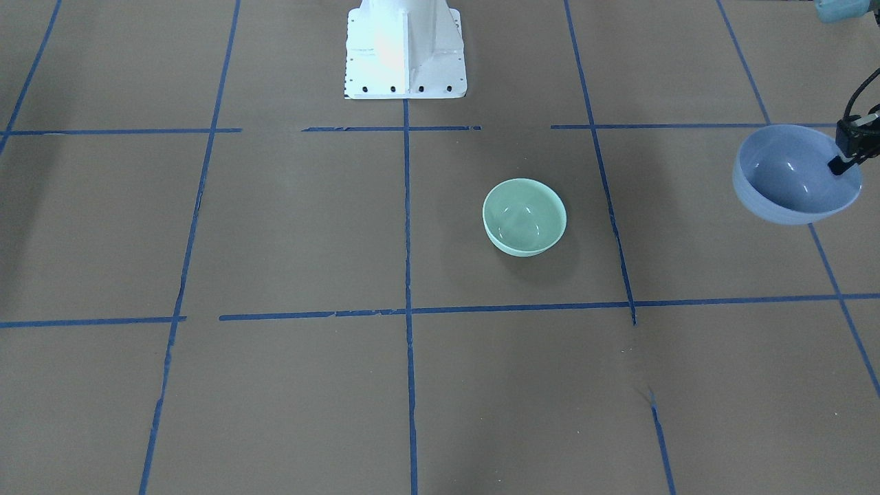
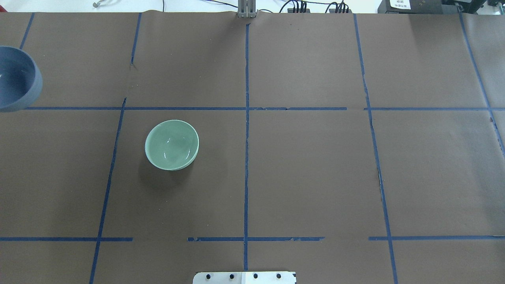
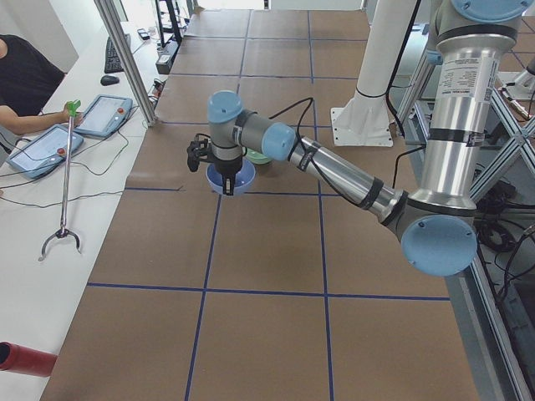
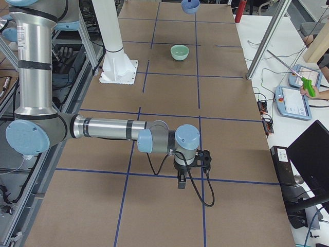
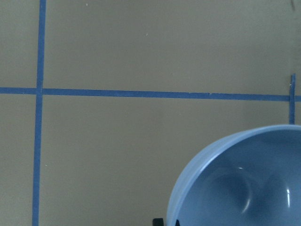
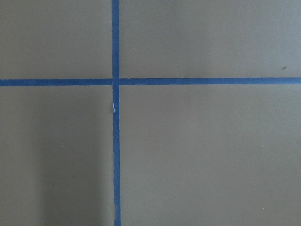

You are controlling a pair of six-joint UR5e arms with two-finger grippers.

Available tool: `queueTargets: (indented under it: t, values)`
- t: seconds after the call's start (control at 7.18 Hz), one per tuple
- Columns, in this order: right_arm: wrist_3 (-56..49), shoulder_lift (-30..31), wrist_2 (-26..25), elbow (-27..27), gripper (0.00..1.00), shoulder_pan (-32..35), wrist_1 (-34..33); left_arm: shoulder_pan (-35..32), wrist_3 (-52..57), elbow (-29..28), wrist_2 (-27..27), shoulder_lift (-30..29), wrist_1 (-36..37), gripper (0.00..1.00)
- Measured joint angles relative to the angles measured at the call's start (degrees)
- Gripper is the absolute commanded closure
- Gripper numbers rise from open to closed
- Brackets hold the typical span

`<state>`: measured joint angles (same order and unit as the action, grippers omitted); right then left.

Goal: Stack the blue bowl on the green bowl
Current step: 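Lift the blue bowl with the left gripper and carry it over the green bowl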

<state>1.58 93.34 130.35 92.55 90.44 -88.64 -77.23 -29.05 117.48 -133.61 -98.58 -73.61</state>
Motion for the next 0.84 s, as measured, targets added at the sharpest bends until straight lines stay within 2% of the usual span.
queueTargets:
  t: [0.14, 0.28, 0.42, 0.7, 0.84]
  values:
    - [0.0, 0.0, 0.0, 0.0, 0.0, 0.0, 0.0, 2.46, -5.87, 2.19, -2.17, -1.4, 1.52, 1.0]
    - [0.0, 0.0, 0.0, 0.0, 0.0, 0.0, 0.0, 7.41, -15.43, 3.38, -3.7, -2.55, -1.49, 1.0]
    - [0.0, 0.0, 0.01, 0.0, 0.0, 0.0, 0.03, 12.84, -26.18, 2.9, -4.22, -3.45, -8.34, 1.0]
    - [0.0, 0.0, 0.02, 0.0, 0.0, 0.0, 0.05, 21.43, -40.83, -3.09, -2.13, -6.46, -21.87, 1.0]
    - [0.0, 0.0, 0.0, 0.0, 0.0, 0.0, 0.05, 24.94, -44.34, -5.38, 0.28, -7.78, -24.7, 1.0]
